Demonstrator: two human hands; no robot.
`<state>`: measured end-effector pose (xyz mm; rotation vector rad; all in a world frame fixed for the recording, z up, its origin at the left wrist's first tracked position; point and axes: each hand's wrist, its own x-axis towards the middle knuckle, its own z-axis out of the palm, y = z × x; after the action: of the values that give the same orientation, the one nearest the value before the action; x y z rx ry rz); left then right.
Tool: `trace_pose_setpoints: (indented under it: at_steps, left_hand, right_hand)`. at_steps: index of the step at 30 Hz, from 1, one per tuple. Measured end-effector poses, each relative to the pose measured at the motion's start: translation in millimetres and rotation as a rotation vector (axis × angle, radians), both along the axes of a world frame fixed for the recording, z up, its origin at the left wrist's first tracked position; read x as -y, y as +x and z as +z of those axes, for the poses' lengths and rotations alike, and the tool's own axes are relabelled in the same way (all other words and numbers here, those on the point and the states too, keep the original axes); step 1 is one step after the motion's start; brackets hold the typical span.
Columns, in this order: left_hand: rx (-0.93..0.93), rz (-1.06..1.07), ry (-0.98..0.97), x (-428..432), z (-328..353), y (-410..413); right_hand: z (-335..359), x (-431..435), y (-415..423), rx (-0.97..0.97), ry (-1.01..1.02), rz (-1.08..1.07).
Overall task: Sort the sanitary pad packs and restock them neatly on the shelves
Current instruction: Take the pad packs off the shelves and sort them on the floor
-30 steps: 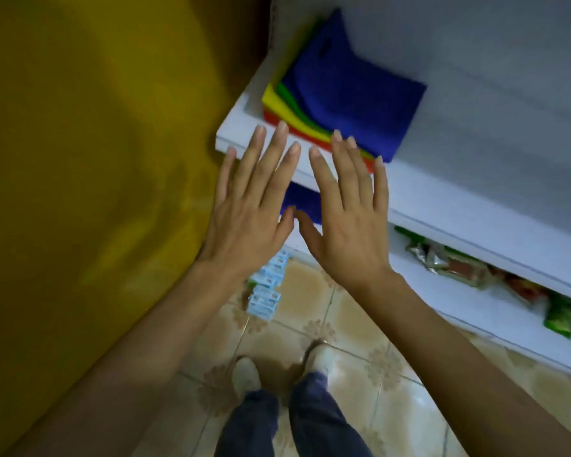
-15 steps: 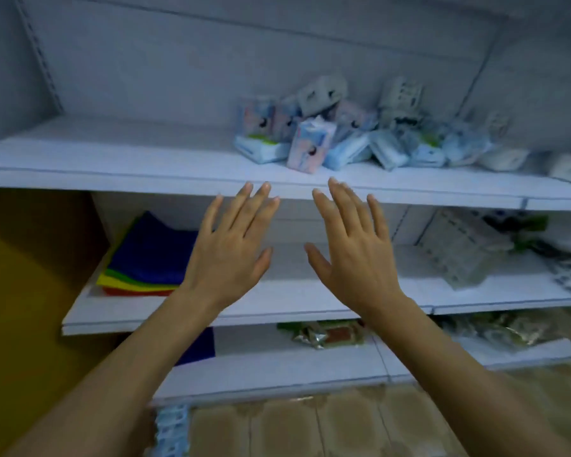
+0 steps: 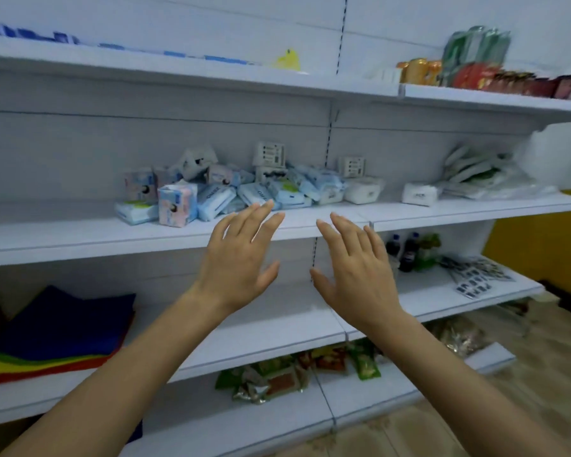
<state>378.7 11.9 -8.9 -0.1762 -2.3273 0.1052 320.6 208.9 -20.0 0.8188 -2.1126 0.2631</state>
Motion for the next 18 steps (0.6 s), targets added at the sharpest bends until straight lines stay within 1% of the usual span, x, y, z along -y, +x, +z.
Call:
trace_pose_setpoints:
  at_steps: [5, 10, 14, 18]
  left_hand:
    - [0.021, -0.022, -0.001, -21.2, 1.4, -33.3]
    - [0.067, -0.054, 0.031, -27.7, -18.9, -90.2]
    - [0.146, -0.061, 0.089, -22.0, -34.7, -159.0]
    - [0.199, -0.076, 0.211, -16.9, -39.4, -244.9]
  right_hand:
    - [-7.7, -18.2, -29.4, 0.02, -0.014, 0.023]
    - [-24.6, -21.9, -77.9, 0.037, 0.011, 0.037]
    - [-33.3, -16.5, -136.5, 0.027, 0.066, 0.026]
    - [-36.4, -13.1, -203.5, 0.049, 0.143, -0.029]
